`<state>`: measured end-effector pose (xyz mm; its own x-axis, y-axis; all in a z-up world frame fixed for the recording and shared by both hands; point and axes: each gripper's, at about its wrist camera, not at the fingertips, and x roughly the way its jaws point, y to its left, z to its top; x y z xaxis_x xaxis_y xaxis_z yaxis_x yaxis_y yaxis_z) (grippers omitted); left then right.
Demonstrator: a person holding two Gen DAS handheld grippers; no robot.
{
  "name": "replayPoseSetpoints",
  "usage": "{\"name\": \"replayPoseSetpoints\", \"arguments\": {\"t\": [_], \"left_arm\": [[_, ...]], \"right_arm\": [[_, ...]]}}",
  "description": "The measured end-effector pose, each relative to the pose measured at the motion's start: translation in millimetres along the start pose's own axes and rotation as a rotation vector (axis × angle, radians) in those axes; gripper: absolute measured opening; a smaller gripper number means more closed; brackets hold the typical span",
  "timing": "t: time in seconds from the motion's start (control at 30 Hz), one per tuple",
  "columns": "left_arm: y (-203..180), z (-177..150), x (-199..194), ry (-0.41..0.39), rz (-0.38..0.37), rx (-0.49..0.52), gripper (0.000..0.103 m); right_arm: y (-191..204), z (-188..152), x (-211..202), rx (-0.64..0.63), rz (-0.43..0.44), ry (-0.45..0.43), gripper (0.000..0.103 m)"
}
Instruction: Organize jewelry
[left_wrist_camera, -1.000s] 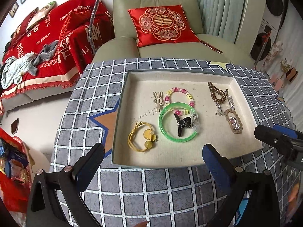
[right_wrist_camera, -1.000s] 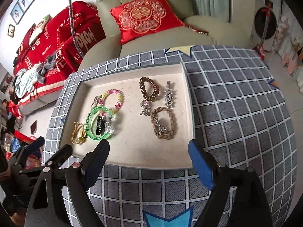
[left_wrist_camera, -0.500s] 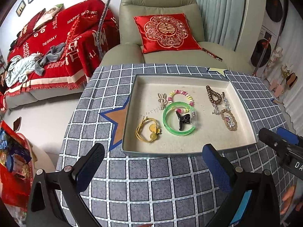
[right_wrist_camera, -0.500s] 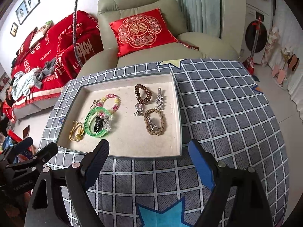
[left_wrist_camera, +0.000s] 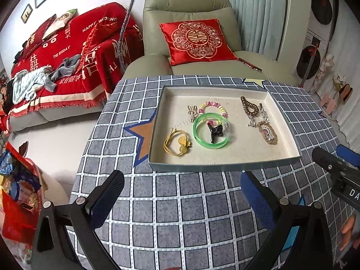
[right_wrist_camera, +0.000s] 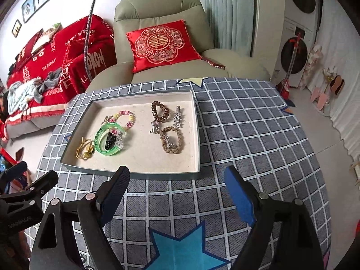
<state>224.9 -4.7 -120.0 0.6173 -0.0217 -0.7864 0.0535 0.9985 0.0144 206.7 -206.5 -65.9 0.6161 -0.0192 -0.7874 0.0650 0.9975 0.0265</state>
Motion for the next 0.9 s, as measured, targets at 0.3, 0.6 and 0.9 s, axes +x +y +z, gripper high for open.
{"name": "replayPoseSetpoints", "arguments": {"t": [0.3, 0.6, 0.9], "left_arm": [[1.1, -7.3, -3.7, -0.006, -0.001, 0.007, 0.103], [1.5, -9.2, -5.1, -0.003, -0.013, 0.014, 0.103], [0.6, -9.4, -6.2, -0.004, -0.020, 0.019, 0.103]], "right_arm": [[9.0, -6.5, -8.3, -0.025, -0.023, -0.017, 0.088], [15.7, -8.5, -13.0, -0.027, -0.030, -0.028, 0.088], [16.4, -10.3, -16.4, -0.017, -0.036, -0.030, 0.088]]}}
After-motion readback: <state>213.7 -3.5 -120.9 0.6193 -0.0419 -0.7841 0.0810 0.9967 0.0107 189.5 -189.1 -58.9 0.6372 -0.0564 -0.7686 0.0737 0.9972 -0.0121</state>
